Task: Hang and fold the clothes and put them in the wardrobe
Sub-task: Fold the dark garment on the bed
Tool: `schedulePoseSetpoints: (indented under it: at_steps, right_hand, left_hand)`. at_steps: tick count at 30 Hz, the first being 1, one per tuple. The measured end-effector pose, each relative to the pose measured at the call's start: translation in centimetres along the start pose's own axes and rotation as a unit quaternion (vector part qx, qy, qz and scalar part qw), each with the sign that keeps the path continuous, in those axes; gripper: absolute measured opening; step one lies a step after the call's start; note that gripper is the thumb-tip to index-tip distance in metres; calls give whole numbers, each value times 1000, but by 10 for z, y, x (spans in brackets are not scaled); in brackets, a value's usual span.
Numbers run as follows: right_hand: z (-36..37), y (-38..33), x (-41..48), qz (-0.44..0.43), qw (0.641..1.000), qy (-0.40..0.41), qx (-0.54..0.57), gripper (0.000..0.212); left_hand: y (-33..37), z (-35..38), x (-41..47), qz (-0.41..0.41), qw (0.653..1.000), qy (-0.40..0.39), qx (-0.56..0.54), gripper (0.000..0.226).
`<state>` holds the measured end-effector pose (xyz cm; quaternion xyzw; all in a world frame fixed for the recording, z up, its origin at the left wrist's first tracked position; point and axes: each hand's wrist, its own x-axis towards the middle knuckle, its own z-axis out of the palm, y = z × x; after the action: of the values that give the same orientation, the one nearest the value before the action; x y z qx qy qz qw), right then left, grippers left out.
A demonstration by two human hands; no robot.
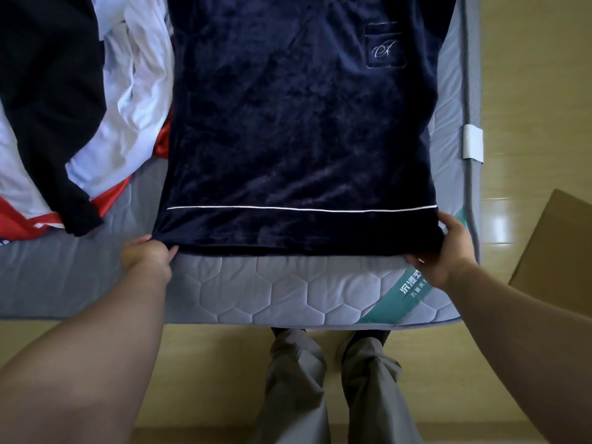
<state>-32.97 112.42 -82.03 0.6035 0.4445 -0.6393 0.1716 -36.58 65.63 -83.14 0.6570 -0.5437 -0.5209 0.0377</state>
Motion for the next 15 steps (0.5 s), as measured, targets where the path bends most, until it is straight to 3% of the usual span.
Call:
schedulePoseSetpoints:
  at_steps: [5, 10, 15]
  right_hand:
    - [3, 7, -7, 17, 999, -17, 33, 23]
    - [3, 4, -13, -105, 985, 119, -71, 27]
    - [-5, -27, -42, -124, 981, 126, -85, 36]
  left_hand:
    - [-1, -4, -2, 43, 997, 36, 44, 36]
    - [11, -15, -12, 77, 994, 46, 61, 38]
    - [26, -35, -28, 12, 999, 19, -39, 29]
